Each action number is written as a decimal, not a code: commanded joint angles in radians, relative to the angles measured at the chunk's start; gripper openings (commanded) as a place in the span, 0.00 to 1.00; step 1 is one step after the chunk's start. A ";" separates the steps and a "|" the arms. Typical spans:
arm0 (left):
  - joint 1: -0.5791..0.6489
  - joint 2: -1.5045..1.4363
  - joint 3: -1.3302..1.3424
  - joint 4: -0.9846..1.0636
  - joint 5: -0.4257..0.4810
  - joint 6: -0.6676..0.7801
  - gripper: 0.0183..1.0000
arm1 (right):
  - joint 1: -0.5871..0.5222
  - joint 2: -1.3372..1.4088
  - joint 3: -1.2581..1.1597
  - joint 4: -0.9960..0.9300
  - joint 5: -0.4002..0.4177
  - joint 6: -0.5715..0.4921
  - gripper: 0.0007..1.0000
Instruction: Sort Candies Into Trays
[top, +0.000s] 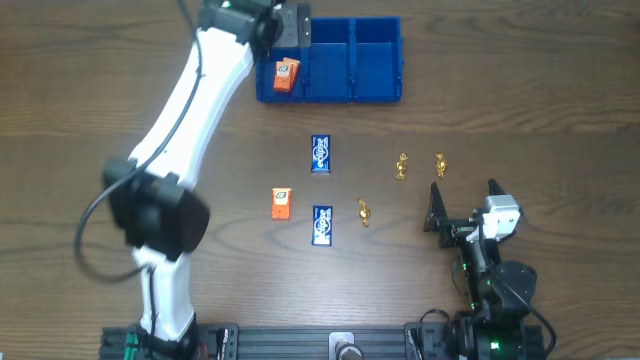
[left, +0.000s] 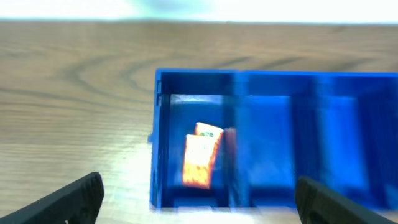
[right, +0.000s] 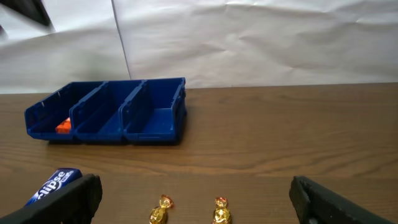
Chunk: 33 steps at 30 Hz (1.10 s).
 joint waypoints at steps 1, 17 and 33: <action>-0.105 -0.303 -0.334 0.074 -0.027 -0.005 1.00 | 0.000 -0.006 0.000 -0.007 -0.005 0.002 1.00; -0.250 -0.592 -1.244 0.318 0.063 -0.308 1.00 | 0.000 -0.006 0.000 -0.007 -0.005 0.002 1.00; -0.253 -0.423 -1.288 0.396 0.067 -0.375 0.89 | 0.000 -0.006 0.000 -0.007 -0.005 0.002 1.00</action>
